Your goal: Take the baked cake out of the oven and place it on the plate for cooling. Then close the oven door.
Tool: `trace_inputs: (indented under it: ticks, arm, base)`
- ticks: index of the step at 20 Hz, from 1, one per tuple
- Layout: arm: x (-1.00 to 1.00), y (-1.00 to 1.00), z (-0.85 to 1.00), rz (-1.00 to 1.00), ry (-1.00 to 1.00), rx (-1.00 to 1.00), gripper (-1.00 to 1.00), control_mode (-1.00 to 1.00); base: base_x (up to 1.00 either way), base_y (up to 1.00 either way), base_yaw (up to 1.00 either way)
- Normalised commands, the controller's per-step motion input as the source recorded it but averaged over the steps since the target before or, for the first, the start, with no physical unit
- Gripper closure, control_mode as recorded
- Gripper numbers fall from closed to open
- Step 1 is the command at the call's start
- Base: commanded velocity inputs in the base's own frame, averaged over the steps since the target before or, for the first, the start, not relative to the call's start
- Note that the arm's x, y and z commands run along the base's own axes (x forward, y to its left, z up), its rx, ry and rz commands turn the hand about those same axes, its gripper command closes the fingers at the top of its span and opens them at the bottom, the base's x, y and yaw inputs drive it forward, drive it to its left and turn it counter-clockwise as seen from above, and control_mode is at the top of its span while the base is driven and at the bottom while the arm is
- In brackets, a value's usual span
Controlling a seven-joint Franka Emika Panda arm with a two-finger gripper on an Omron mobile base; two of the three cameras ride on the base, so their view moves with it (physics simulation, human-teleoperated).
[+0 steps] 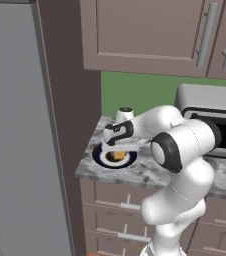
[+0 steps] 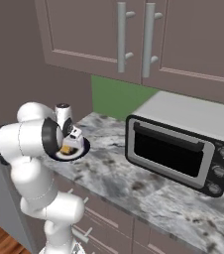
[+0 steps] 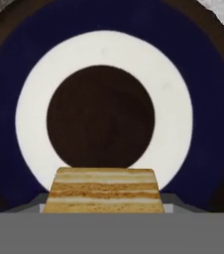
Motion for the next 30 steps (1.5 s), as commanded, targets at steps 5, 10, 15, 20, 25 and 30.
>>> trace_inputs:
  ticks: [5, 10, 15, 20, 25, 30]
  arm:
    - [0.19, 0.03, -0.28, -0.14, 0.0, 0.0, 1.0, -1.0]
    - [0.14, 0.09, -0.3, -0.14, 0.0, 0.0, 1.0, -1.0]
    - [0.11, 0.07, -0.18, -0.14, 0.0, 0.0, -1.0, -1.0]
    - [0.01, 0.0, 0.0, -0.13, -0.02, 0.0, -1.0, -1.0]
    - [0.0, 0.0, 0.28, -0.11, -0.07, 0.0, -1.0, -1.0]
    - [-0.17, -0.1, 0.55, -0.08, -0.09, 0.0, -1.0, -1.0]
  base:
    - [0.0, 0.0, 0.0]
    - [0.0, 0.0, 0.0]
    - [0.0, 0.0, 0.0]
    - [0.0, 0.0, 0.0]
    - [0.0, 0.0, 0.0]
    - [0.0, 0.0, 0.0]
